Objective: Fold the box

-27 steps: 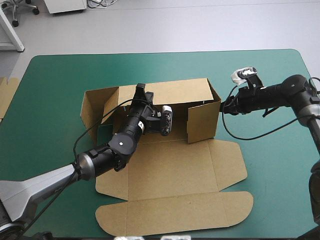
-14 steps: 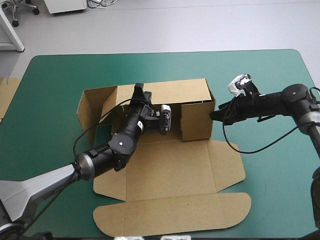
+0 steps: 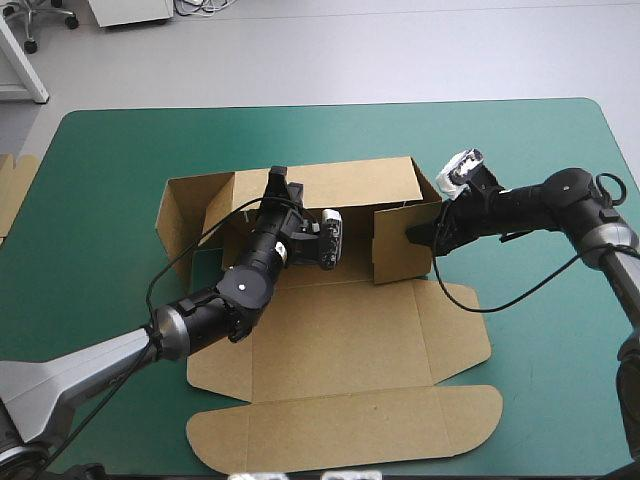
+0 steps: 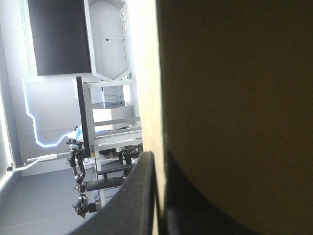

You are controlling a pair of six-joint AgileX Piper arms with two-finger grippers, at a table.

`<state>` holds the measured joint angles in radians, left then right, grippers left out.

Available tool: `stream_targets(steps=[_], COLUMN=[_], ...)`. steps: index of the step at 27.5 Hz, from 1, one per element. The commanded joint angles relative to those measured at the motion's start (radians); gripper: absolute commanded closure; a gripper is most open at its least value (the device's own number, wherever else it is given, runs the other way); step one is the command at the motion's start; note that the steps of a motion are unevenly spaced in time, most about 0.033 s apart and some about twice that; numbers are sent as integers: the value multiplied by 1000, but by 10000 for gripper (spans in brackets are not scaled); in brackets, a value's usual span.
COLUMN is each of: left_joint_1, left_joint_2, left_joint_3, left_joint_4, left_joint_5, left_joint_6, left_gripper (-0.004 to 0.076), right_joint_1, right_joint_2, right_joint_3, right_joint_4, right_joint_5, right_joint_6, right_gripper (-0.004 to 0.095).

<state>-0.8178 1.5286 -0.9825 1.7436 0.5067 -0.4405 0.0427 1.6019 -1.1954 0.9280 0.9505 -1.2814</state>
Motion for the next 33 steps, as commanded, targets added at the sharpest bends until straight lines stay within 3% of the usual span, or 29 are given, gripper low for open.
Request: stream_targets(steps=[1,6,24,26,29,33], left_joint_1=[-3,-3,-3,-3,-3,-3], left_joint_2=[-25,-25,-23,-21,-10,5], left_joint_3=[-22,-22,-28,-48,-84,-84], left_joint_4=[1,1,1,1,1,1], left_joint_5=[29,29,14,2,-24,-22], left_joint_6=[-11,-11,-90,-128,-138,-136], left_gripper=[734,734,733,733,732,732], right_joint_1=[32,49,137,137,137,137], right_joint_2=[-36,-36,-36,-36,-36,-36], right_joint_3=[-23,-23,-23,-23,-23,-23], right_joint_4=[29,8,14,14,48,67], right_joint_5=[-24,-59,-281,-303,-334,-309], right_joint_6=[-3,89,169,188,195,195], right_gripper=[318,318,327,355,487,587])
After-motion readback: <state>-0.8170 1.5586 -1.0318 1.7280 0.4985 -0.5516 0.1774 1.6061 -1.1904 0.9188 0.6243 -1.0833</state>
